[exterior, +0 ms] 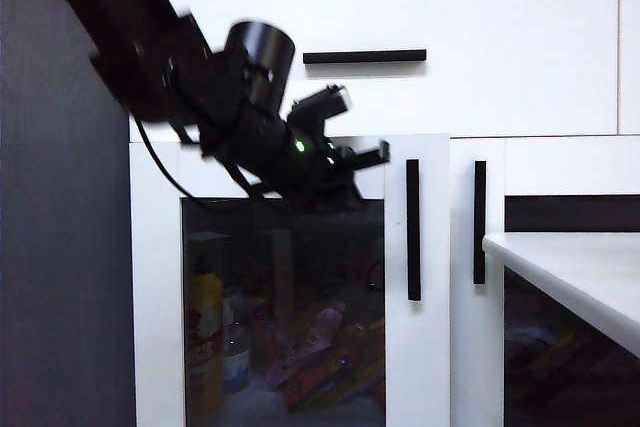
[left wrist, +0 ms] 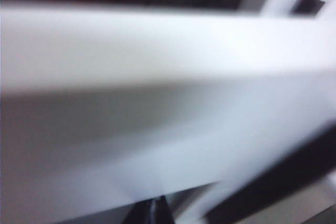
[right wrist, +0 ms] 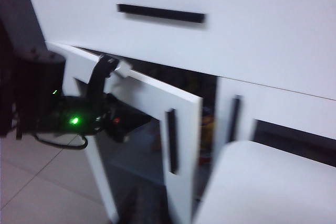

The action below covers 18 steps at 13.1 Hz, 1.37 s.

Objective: Open the left door of the white cabinet, pick up a can of beverage from the table on the right, place it inside the cabinet, and finally close the cabinet door.

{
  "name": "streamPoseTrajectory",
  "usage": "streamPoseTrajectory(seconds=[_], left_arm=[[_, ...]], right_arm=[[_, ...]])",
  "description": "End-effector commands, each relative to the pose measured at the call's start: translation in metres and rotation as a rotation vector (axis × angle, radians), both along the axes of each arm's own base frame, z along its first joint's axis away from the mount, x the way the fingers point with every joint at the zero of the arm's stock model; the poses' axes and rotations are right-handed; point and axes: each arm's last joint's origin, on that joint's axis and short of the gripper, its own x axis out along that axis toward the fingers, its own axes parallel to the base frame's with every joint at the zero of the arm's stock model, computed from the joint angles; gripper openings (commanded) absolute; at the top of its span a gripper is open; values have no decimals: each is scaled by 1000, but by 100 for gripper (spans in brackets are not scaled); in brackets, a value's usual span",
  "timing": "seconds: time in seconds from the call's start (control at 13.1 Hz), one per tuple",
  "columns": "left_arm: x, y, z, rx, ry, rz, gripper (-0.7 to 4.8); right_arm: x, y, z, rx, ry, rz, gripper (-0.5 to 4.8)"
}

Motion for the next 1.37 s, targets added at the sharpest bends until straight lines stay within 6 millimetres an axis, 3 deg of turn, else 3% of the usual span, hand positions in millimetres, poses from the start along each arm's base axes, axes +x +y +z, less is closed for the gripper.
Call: streamPoseTrajectory(seconds=[0.08,0.3,0.46,0.76,0.99,1.14,1.37], left_arm=[[-6,9,38,45,8,67,-6],[-25,18,61,69,83,9,-6],[-36,16,74,70,89,-22,-6],[-37,14,75,70,74,-30,-6],[-35,13,74,80,45,-38,-6],[-33,12,71,76,36,-39,-6],[-27,8,57,84,49,-38,-6]], right_arm=[[11,8,5,15,-31,-20,-6],[24,3,4,59,1,17,-6],[49,5,-5,53,83,67,-6],[110,15,-23,87,104,94,-6],[149,34,-52,130,162,149,-6],[168,42,-70,133,204,143,-6],[190,53,-71,127,214,162,-6]])
